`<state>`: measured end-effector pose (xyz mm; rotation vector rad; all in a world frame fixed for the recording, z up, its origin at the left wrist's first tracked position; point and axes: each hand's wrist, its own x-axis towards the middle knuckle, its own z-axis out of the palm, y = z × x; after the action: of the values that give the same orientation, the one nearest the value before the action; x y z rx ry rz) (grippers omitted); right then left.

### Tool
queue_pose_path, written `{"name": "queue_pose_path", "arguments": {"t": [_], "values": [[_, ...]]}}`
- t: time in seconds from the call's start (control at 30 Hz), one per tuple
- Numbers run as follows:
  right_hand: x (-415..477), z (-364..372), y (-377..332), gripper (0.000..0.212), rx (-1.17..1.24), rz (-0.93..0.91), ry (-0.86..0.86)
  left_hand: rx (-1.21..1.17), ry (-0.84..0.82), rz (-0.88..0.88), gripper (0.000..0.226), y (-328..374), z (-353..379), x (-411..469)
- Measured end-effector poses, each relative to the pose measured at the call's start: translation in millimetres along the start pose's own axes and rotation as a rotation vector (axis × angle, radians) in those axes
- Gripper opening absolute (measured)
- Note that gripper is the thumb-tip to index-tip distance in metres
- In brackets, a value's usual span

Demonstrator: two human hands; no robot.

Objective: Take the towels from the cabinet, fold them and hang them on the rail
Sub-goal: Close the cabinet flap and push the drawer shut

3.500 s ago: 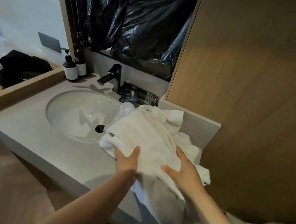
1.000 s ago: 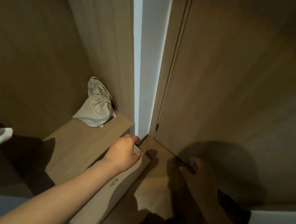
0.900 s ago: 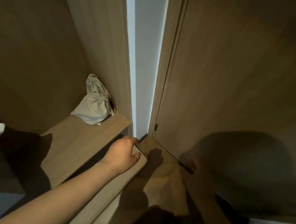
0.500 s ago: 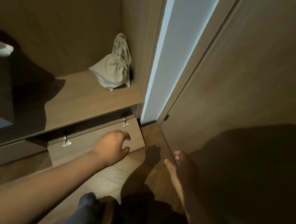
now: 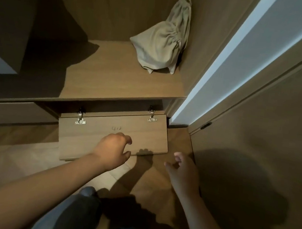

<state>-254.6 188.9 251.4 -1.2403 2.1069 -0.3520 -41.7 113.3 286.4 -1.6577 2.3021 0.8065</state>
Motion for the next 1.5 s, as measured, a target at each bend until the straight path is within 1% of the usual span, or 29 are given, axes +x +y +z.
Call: {"name": "queue_pose_path", "arguments": {"t": [0.1, 0.2, 0.4, 0.5, 0.6, 0.7, 0.87, 1.07, 1.23, 1.4, 1.5], "values": [[34.4, 40.2, 21.2, 0.048, -0.042, -0.019, 0.016, 0.004, -0.008, 0.010, 0.040, -28.8, 45.6, 35.5], [70.6, 83.3, 47.4, 0.044, -0.070, -0.035, 0.029, 0.026, -0.008, 0.033, 0.039, -58.6, 91.6, 75.0], [145.2, 167.6, 103.2, 0.043, -0.130, -0.078, 0.066, 0.129, -0.028, 0.119, 0.040, -110.2, 173.7, 155.6], [183.0, 205.5, 131.5, 0.045, -0.125, -0.078, 0.072, 0.163, 0.003, 0.163, 0.040, -127.3, 210.3, 193.4], [221.2, 243.3, 162.4, 0.045, -0.149, -0.105, 0.100, 0.201, -0.005, 0.220, 0.040, -138.9, 248.9, 228.9], [254.2, 273.2, 190.8, 0.048, -0.146, -0.078, 0.084, 0.189, 0.013, 0.270, 0.042, -145.5, 279.0, 257.8], [283.6, 300.4, 221.5, 0.050, -0.153, -0.111, 0.130, 0.198, 0.069, 0.341, 0.042, -148.5, 315.0, 284.5], [285.3, 315.1, 246.3, 0.049, -0.130, -0.109, 0.147, 0.216, 0.102, 0.349, 0.070, -154.0, 354.9, 294.9], [294.0, 309.5, 253.4, 0.056, -0.067, -0.071, 0.227, 0.221, 0.122, 0.319, 0.076, -158.8, 367.0, 298.6], [294.4, 305.8, 266.3, 0.063, -0.103, -0.079, 0.185, 0.258, 0.129, 0.314, 0.084, -165.8, 374.1, 299.7], [292.5, 306.7, 268.4, 0.063, -0.070, -0.085, 0.150, 0.268, 0.126, 0.292, 0.087, -167.7, 375.1, 296.3]]}}
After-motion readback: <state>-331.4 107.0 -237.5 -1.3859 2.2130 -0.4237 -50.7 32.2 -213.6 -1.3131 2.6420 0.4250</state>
